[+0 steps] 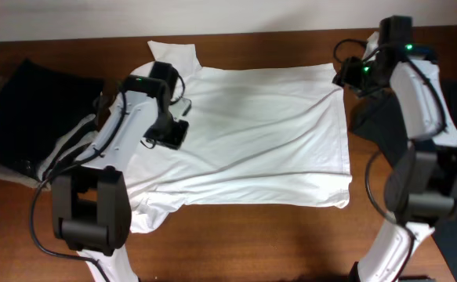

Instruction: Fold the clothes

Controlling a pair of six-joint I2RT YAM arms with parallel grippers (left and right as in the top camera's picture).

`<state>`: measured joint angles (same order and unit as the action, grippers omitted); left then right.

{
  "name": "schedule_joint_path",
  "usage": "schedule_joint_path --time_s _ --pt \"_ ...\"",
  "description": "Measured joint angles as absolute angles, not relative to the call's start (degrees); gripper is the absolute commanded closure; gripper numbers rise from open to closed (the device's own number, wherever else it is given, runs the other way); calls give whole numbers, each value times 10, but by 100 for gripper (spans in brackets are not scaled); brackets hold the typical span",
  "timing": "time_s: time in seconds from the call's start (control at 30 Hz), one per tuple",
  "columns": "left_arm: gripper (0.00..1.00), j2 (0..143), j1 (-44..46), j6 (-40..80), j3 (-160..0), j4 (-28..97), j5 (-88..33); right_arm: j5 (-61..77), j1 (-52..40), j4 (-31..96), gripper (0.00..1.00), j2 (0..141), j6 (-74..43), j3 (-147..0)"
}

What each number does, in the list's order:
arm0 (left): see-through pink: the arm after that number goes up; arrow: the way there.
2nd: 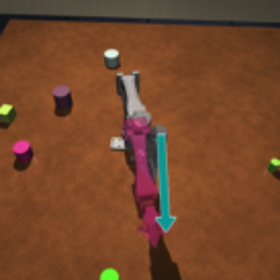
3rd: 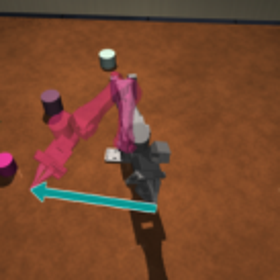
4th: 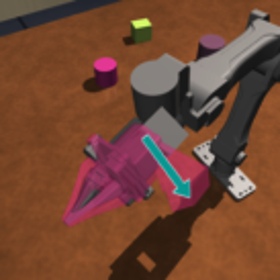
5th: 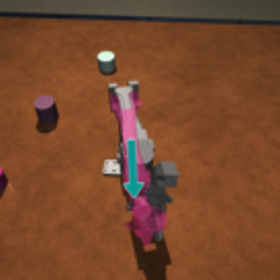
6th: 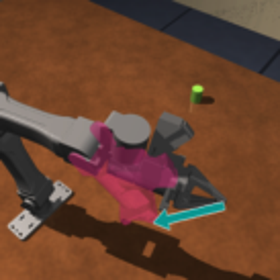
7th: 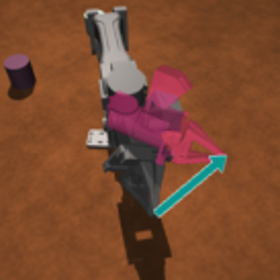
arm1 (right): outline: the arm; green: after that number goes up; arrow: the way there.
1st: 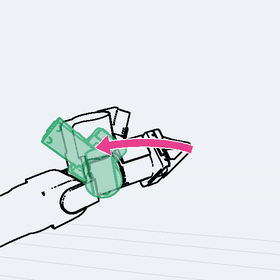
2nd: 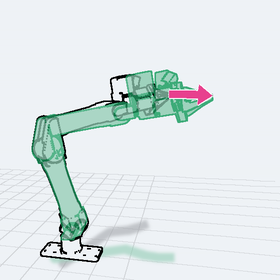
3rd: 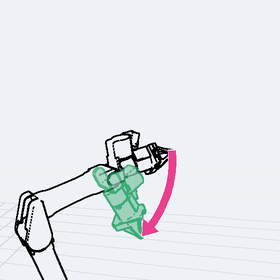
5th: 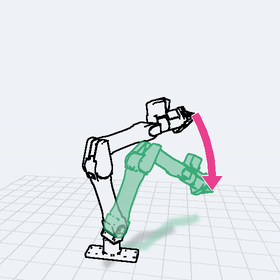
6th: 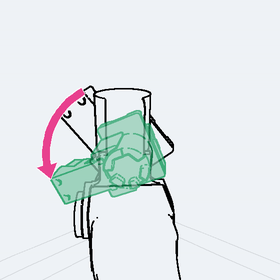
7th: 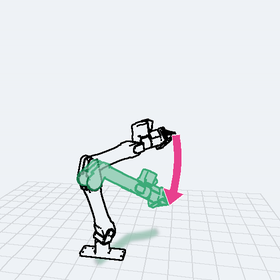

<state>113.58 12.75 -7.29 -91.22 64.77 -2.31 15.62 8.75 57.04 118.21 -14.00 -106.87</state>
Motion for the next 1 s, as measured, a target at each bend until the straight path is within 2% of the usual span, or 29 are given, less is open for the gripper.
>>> schedule_joint_path --time_s 0.07,0.23,0.47,0.53,0.57,0.6,0.63,0.67,0.83,0.93,0.97,1.0 --pt "55 1136 101 -77 -894 583 -17 158 88 666 41 1102 -132 -1078" --pt "55 1137 46 -79 -853 485 -14 160 88 851 41 1039 -130 -1085" --pt "55 1144 4 -94 -813 386 -15 160 88 849 41 1042 -128 -923" --pt "60 1155 -13 -94 -813 375 -18 160 88 831 41 1042 -128 -866" --pt "67 1167 -22 -94 -813 371 -23 160 88 823 41 1042 -128 -836" --pt "75 1179 -29 -94 -813 366 -28 160 88 815 41 1042 -128 -810" --pt "91 1193 -34 -95 -812 359 -33 160 88 801 41 1042 -128 -776" --pt "100 1196 -34 -96 -813 351 -39 160 88 795 41 1043 -129 -745" --pt "100 1199 -34 -96 -813 338 -54 160 79 717 42 1043 -135 -634" --pt "100 1199 -34 -96 -813 335 -56 156 78 661 50 1043 -156 -587" --pt "100 1199 -34 -96 -813 334 -56 146 78 642 56 1043 -167 -578" --pt "100 1200 -34 -96 -813 333 -57 139 78 630 72 1043 -173 -573"
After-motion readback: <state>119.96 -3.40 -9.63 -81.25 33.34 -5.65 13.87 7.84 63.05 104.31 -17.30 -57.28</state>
